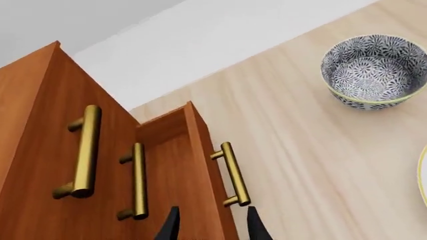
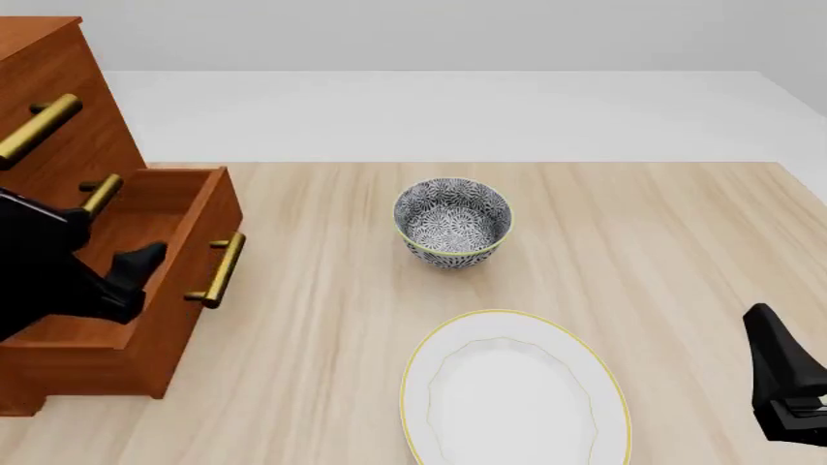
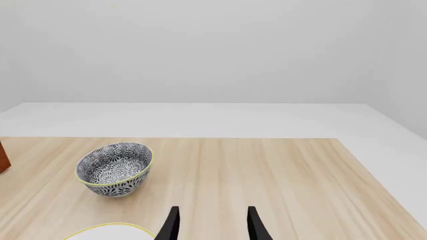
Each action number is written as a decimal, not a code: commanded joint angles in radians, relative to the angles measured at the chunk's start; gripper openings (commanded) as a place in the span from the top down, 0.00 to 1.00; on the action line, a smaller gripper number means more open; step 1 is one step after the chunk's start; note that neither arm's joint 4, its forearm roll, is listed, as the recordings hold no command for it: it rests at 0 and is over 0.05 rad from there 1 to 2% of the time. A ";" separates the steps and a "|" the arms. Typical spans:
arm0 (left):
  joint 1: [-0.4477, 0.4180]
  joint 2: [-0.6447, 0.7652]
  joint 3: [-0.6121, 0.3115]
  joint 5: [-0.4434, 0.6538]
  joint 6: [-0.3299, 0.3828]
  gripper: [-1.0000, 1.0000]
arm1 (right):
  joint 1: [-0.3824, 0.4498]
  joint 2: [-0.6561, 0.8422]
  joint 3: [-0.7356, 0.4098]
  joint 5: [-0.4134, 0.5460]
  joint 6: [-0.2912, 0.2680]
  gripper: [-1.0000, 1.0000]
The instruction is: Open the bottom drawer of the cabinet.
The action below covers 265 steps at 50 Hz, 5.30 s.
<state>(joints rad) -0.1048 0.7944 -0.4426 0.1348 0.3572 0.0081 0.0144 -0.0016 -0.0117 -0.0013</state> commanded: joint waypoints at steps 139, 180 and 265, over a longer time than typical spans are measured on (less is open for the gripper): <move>-0.051 0.645 -0.035 -0.219 -0.383 0.00 | 0.000 0.000 0.000 0.000 0.000 0.00; -0.209 0.708 -0.093 -0.233 -0.437 0.00 | 0.000 0.000 0.000 0.000 0.000 0.00; -0.098 -0.448 0.072 0.089 -0.172 0.00 | 0.000 0.000 0.000 0.000 0.000 0.00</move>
<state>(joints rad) -0.2412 0.6217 -0.4138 0.1423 0.1544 0.0081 0.0144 -0.0016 -0.0117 -0.0012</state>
